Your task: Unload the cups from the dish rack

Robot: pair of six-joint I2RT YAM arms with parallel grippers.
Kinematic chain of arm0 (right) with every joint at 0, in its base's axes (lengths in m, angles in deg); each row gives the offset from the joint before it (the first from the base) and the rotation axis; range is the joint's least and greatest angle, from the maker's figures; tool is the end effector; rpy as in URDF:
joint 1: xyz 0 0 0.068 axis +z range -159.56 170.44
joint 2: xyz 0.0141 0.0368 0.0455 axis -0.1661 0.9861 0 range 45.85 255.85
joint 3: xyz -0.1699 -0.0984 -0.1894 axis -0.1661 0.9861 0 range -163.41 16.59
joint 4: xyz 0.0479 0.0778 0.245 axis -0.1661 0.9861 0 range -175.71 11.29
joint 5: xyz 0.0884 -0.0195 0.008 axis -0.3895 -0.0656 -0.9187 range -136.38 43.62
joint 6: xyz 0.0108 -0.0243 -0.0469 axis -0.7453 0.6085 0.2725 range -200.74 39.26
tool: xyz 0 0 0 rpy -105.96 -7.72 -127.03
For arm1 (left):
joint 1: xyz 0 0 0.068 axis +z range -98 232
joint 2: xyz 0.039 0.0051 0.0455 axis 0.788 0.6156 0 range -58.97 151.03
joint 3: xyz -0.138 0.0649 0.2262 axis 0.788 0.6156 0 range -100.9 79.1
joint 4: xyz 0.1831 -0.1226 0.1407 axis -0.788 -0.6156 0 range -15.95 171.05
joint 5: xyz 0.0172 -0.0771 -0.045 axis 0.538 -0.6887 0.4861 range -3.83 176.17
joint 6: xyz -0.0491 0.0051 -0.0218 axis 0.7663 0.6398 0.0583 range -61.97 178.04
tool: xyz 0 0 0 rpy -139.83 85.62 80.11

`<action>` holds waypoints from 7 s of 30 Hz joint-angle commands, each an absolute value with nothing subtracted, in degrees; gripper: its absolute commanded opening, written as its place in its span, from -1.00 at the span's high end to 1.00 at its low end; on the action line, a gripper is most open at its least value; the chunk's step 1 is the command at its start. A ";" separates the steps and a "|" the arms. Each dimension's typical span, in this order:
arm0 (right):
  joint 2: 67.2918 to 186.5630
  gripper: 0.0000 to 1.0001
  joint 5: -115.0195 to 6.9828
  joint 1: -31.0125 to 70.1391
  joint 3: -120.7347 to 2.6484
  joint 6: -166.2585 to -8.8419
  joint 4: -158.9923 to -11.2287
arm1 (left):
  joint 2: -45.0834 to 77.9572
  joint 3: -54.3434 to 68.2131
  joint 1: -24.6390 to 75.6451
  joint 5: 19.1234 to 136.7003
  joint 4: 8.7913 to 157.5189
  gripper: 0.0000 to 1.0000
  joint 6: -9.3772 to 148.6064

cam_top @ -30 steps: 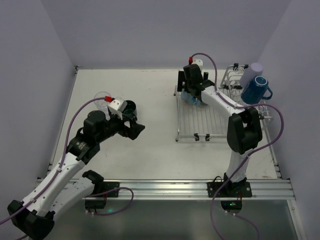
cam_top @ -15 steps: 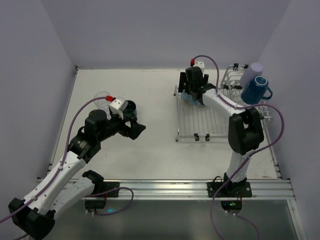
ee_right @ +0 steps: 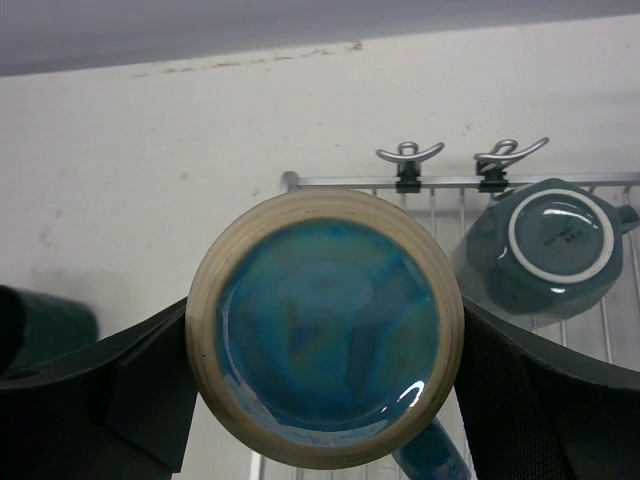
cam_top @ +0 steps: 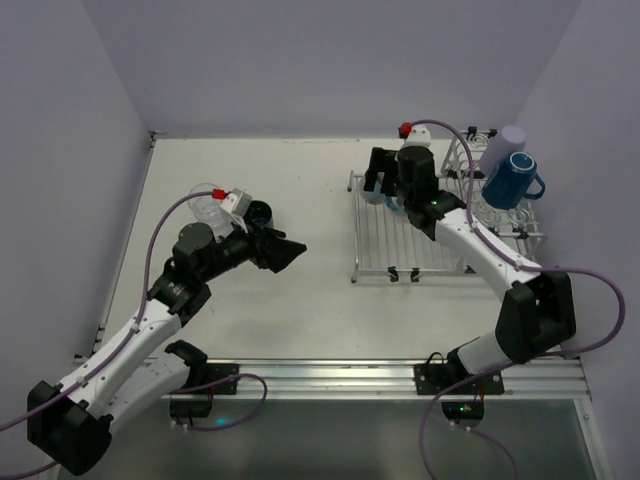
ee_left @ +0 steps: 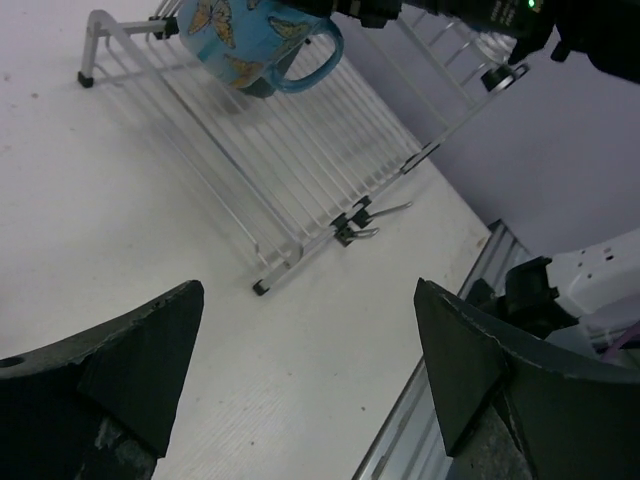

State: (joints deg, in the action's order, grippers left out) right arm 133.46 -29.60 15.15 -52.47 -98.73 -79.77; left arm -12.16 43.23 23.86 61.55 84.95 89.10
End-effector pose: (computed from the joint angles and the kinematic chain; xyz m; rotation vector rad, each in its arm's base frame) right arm 0.3302 0.1407 0.3114 0.0713 1.9825 0.1915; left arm 0.1665 -0.1059 0.3054 0.2985 1.7910 -1.1170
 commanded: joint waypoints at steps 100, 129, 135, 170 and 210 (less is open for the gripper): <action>120.20 -0.98 -88.99 19.88 -24.97 -147.18 -141.60 | -24.60 58.36 22.38 43.11 128.16 1.00 109.71; 98.33 -0.98 -53.60 30.69 -37.29 -117.66 -91.88 | -11.00 32.62 21.59 63.66 87.82 1.00 87.92; 96.03 -0.98 -49.81 32.62 -37.99 -113.62 -85.89 | 3.50 25.85 18.87 77.71 86.94 1.00 82.48; 99.27 -0.98 -22.49 36.32 -37.37 -103.15 -72.71 | 35.52 5.80 15.27 96.99 76.21 -0.43 72.80; 144.98 -0.98 -1.29 13.20 -60.05 -112.20 -73.66 | -29.61 39.03 15.09 79.76 63.30 -1.00 69.81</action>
State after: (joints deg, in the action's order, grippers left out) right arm 143.78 -2.39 13.79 -57.49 -109.69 -71.16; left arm -29.06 38.72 15.21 82.01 62.53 71.71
